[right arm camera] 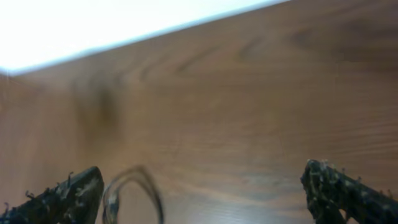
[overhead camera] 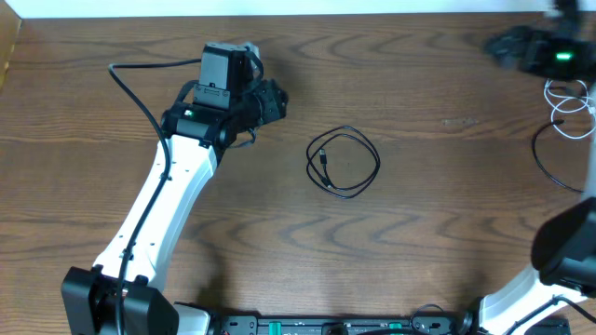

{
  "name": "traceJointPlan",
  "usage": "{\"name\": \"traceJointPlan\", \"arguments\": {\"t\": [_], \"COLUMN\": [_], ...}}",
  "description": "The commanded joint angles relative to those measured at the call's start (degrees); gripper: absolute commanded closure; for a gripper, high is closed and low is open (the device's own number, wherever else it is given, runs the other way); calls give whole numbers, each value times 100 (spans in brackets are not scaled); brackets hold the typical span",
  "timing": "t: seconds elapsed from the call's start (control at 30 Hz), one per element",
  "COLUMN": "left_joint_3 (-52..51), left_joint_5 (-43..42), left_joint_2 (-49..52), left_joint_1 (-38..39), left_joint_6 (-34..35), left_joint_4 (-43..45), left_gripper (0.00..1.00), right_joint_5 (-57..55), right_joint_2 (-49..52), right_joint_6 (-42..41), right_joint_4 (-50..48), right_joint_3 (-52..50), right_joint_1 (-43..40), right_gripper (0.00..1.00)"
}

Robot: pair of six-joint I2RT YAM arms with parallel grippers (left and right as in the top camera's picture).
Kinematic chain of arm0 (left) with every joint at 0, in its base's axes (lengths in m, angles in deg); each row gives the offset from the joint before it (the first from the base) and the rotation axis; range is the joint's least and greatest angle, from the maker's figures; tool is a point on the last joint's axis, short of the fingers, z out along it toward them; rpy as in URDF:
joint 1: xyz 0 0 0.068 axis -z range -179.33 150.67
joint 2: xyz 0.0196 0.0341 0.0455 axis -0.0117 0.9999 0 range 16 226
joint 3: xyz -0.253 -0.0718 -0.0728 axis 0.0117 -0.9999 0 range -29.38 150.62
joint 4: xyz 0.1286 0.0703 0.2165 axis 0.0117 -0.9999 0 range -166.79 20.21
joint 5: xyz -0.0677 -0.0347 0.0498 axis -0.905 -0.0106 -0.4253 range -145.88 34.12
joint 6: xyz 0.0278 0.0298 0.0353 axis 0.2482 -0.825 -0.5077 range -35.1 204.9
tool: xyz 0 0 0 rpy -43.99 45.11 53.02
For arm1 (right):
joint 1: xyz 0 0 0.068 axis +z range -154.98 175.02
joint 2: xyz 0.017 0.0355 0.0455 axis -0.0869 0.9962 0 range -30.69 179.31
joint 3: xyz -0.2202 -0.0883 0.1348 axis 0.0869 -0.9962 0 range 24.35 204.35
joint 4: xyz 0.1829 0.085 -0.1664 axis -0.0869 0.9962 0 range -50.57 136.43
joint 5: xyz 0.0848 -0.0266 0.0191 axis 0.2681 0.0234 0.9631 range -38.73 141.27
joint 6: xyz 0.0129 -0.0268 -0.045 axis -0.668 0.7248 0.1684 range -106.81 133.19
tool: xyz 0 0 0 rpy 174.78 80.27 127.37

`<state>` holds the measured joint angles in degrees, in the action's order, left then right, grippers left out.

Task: Untangle cables

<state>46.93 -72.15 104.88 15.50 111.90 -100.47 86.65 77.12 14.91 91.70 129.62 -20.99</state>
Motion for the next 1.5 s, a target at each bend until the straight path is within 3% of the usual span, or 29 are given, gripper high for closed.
{"name": "traceJointPlan", "arguments": {"t": [0.0, 0.1, 0.33, 0.6, 0.83, 1.07, 1.27, 1.37, 1.47], "left_joint_3": [31, 31, 31, 31, 31, 31, -13, -42, -46], "left_joint_5": [1211, 1434, 1436, 1438, 1443, 1443, 1443, 1443, 1443], "left_joint_2": [-20, -17, -17, -17, -17, -17, -15, -15, -15], "left_joint_1": [-72, -597, -1432, -1519, -1519, -1519, -1519, -1519, -1519], "left_joint_6": [-9, 219, 214, 192, 85, 85, 85, 85, 87], "left_joint_4": [-258, -590, -1161, -1303, -1449, -1480, -1578, -1604, -1613], "left_gripper": [55, 55, 55, 55, 55, 55, 55, 55, 55], "right_joint_5": [-750, -1272, -1617, -3141, -3394, -3397, -3375, -3403, -3661], "right_joint_2": [219, 511, 1290, 1967, 2371, 2575, 2846, 2951, 2990], "right_joint_6": [448, 588, 542, -739, -1755, -2157, -2358, -2356, -2356], "right_joint_4": [284, 461, 490, 535, 601, 787, 887, 881, 758], "right_joint_3": [35, 35, 35, 35, 35, 35, 33, 33, 33], "right_joint_1": [833, 1805, 3449, 4859, 5471, 5598, 5613, 5613, 5574], "right_gripper": [9, 15, 19, 18, 14, 16, 32, 48, 73]}}
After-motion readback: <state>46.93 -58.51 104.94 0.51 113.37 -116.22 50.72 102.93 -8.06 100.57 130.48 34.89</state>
